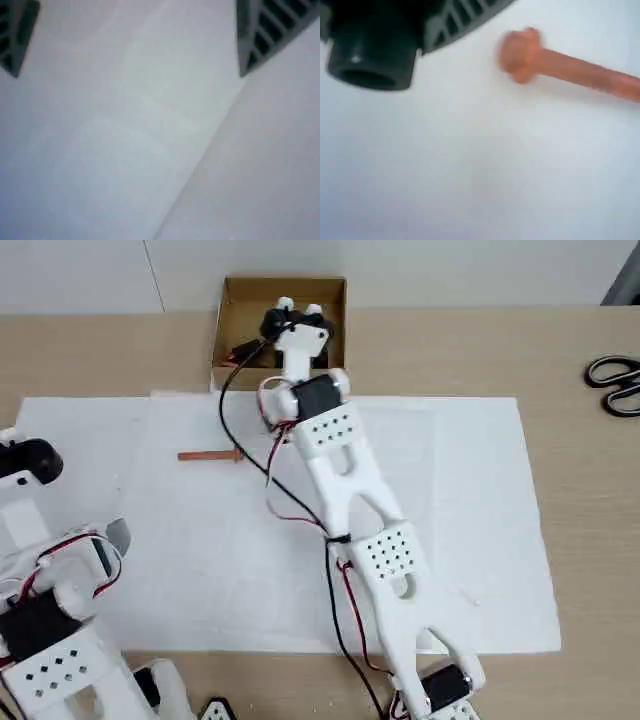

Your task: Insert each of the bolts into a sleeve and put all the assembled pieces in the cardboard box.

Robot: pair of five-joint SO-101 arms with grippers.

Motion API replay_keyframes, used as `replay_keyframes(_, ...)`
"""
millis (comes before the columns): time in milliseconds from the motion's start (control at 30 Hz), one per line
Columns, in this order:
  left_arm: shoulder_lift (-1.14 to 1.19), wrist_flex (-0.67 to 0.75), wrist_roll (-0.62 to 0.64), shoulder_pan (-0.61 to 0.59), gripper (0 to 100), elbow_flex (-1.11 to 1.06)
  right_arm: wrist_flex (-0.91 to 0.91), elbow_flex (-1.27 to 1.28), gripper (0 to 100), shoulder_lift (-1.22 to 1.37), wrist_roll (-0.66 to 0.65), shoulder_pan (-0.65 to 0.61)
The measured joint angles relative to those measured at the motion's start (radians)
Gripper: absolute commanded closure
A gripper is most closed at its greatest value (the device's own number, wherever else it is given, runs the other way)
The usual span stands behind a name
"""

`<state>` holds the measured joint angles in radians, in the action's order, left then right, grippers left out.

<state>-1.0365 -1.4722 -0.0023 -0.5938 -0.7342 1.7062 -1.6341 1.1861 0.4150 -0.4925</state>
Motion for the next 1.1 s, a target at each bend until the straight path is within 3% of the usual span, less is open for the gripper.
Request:
replay_keyframes(200,0.0,0.0,0.0,0.0,74,0.0,0.018,0.0,99.4,-0.1,-0.356,0.135)
replay_keyframes(267,0.0,0.0,0.0,0.0,74,0.0,0.023,0.0,99.4,-0.143,-0.413,0.161)
replay_keyframes(733,0.0,0.0,0.0,0.0,74,0.0,0.026,0.588,99.1,-0.417,-0.411,0.178)
replay_keyframes(967,0.0,0.006,0.0,0.0,74,-0.049,0.015,0.701,98.9,-0.41,-0.408,0.215)
replay_keyframes(1100,0.0,0.009,0.0,0.0,74,-0.051,0.015,0.703,91.3,-0.327,-0.408,0.216)
